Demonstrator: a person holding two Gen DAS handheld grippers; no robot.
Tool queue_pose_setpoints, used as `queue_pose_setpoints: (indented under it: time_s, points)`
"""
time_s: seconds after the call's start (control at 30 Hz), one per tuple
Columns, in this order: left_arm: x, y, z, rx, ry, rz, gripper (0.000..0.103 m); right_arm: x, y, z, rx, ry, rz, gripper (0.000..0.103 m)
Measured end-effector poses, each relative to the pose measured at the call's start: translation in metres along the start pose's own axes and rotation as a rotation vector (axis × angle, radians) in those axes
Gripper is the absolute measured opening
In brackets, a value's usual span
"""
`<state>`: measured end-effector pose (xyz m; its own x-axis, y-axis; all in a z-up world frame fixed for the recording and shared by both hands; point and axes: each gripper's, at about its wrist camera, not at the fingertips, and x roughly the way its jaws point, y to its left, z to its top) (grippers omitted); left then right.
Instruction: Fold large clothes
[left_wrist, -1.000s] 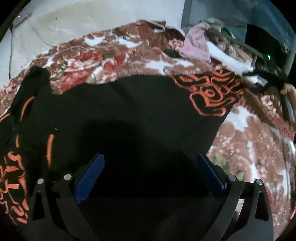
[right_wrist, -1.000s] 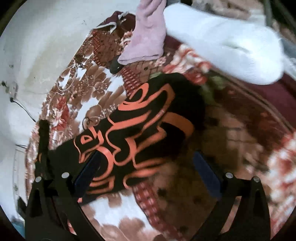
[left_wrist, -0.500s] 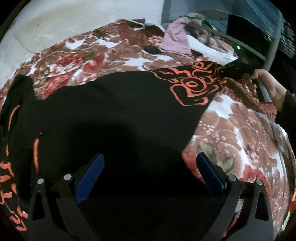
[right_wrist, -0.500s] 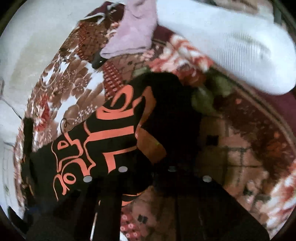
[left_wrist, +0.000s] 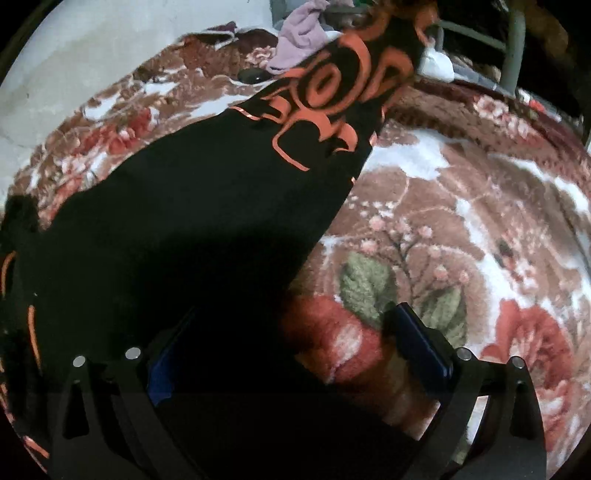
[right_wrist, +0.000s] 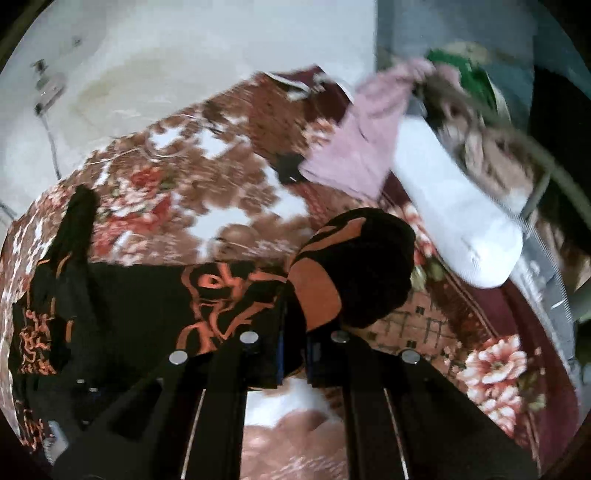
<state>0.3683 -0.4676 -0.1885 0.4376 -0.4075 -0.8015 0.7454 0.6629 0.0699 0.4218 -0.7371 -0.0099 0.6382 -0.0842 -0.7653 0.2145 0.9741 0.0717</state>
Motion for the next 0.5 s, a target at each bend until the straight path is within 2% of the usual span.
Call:
queue_pose_setpoints:
  time_s: [0.13, 0.3, 0.33, 0.4, 0.5]
  points:
    - [0.0, -0.013, 0.002, 0.056, -0.014, 0.074, 0.098, -0.04, 0.06, 0.011, -0.066, -0.059, 0.026, 0.008]
    - [0.004, -0.042, 0.001, 0.204, -0.024, 0.243, 0.098, -0.077, 0.155, 0.025, -0.173, -0.108, 0.076, 0.008]
    - [0.004, -0.044, 0.001, 0.22, -0.025, 0.256, 0.098, -0.085, 0.177, 0.025, -0.2, -0.116, 0.086, 0.008]
    - [0.005, -0.04, 0.001, 0.201, -0.017, 0.232, 0.098, -0.097, 0.215, 0.022, -0.253, -0.141, 0.105, 0.008]
    - [0.008, -0.016, 0.003, 0.1, 0.016, 0.106, 0.098, -0.106, 0.275, 0.012, -0.333, -0.14, 0.131, 0.008]
